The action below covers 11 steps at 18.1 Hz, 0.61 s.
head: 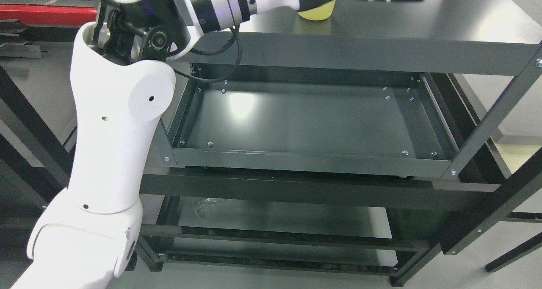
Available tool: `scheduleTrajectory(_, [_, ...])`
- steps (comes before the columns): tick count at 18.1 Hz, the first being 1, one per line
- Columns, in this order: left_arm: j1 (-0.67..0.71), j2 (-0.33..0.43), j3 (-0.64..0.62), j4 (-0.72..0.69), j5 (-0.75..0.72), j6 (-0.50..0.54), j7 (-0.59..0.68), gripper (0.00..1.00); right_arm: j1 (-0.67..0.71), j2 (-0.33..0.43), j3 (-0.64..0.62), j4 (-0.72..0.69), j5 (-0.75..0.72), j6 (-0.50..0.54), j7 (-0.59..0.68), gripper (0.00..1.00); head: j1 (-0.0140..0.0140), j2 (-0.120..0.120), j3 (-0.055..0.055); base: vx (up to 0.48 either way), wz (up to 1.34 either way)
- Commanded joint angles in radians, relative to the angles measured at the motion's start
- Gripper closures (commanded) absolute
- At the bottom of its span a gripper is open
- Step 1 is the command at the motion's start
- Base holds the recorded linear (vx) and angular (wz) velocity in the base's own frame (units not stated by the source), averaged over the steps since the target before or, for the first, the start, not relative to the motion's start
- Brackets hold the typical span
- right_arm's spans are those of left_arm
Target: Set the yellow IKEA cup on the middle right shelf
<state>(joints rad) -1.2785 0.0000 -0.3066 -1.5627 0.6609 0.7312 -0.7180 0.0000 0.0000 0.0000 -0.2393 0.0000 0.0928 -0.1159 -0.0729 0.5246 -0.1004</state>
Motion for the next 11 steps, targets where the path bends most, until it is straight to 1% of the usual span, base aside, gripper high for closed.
scheduleTrajectory(1, [0.097, 0.017, -0.092, -0.148, 0.049, 0.005, -0.133, 0.05, 0.014, -0.017, 0.017, 0.000, -0.025, 0.001, -0.001, 0.00, 0.0000, 0.000, 0.000, 0.000, 0.00])
scheduleTrajectory(6, [0.348, 0.017, -0.328, -0.180, 0.043, 0.001, -0.138, 0.04, 0.014, -0.017, 0.017, 0.000, -0.025, 0.001, -0.001, 0.01, 0.0000, 0.000, 0.000, 0.000, 0.00])
scheduleTrajectory(8, [0.431, 0.017, -0.393, -0.174, 0.033, -0.003, -0.126, 0.03, 0.014, -0.017, 0.017, 0.000, -0.025, 0.001, -0.001, 0.01, 0.0000, 0.000, 0.000, 0.000, 0.00])
scheduleTrajectory(9, [0.476, 0.017, -0.404, -0.166, 0.002, -0.006, -0.120, 0.03, 0.014, -0.017, 0.017, 0.000, -0.025, 0.001, -0.001, 0.01, 0.0000, 0.000, 0.000, 0.000, 0.00])
scheduleTrajectory(10, [0.507, 0.017, -0.402, -0.148, -0.060, -0.015, -0.107, 0.02, 0.014, -0.017, 0.017, 0.000, -0.025, 0.001, -0.001, 0.01, 0.0000, 0.000, 0.000, 0.000, 0.00])
scheduleTrajectory(11, [0.540, 0.017, -0.398, -0.111, -0.146, -0.051, -0.071, 0.02, 0.014, -0.017, 0.017, 0.000, -0.025, 0.001, -0.001, 0.01, 0.0000, 0.000, 0.000, 0.000, 0.00])
